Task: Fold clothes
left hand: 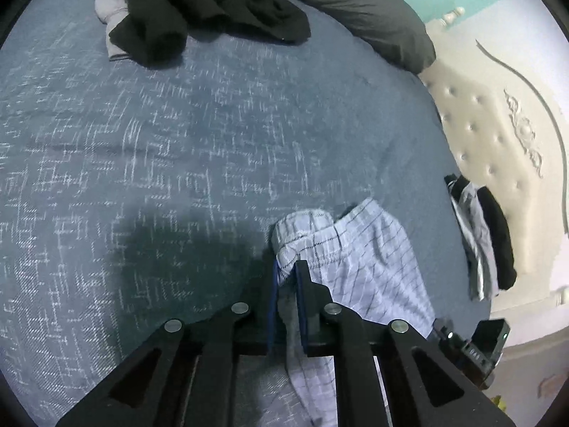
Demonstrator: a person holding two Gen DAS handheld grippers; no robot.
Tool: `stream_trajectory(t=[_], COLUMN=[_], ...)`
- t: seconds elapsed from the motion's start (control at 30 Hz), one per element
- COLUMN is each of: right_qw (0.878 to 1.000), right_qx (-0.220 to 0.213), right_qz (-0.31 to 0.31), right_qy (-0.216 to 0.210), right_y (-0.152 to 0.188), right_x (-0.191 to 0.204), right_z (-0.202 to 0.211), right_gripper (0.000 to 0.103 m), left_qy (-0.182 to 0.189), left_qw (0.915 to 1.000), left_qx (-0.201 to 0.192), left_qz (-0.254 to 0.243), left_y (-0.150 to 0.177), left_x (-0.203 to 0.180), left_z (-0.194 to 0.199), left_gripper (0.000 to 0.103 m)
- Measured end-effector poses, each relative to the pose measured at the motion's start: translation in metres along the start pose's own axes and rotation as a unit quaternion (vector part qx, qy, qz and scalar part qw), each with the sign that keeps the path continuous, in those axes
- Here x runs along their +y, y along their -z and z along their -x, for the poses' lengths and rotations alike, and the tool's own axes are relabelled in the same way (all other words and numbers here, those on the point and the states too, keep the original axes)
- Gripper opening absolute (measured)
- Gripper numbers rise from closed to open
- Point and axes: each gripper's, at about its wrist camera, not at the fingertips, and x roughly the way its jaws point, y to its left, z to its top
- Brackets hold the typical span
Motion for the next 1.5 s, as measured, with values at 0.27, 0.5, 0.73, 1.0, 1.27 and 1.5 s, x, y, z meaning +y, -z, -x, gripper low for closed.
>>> stream_trajectory(t=[0.27,0.5,0.73,1.0,1.27,1.5], right_qw=[1.000,1.000,1.000,1.000,0.999,1.000], right_qx=[0.000,0.001,0.001,0.000,-0.010,-0.016], right_qz=[-0.003,-0.006,-0.005,-0.009,-0.029,-0.012], right_qy=[-0.002,-0.003,-0.006,-0.004,0.016,0.011], right_y=[0.001,0.000,-0.001,-0.001,-0.002,-0.007], right_x=[-0.001,-0.002,-0.001,0.000,-0.007,0.005], right_z=[0.000,0.002,0.003,0.000,0.004,0.005], right_gripper=[0.001,0.001,0.001,0.001,0.004,0.006], left_qy=[0.003,-0.013,-0.048,-0.055,-0.086,-0.078], left_qw=[1.0000,0.9999,0.9977,0.9962,0.9926,0.9930], left_qx=[-0.001,-0.003,-0.026,-0.054,-0.074,-0.083], left_qz=[-0.001,-0.004,-0.040,-0.041,-0.043,-0.032], left_y=[-0.010,-0.004,0.009,0.021,0.058,0.085], left_x=[-0.008,-0.006,-0.017,-0.020,-0.007,0.006], left_z=[-0.007,-0.011,0.009,0.040,0.060,0.067], left_gripper=[0.029,0.029,0.044,0.047,0.048,0.050])
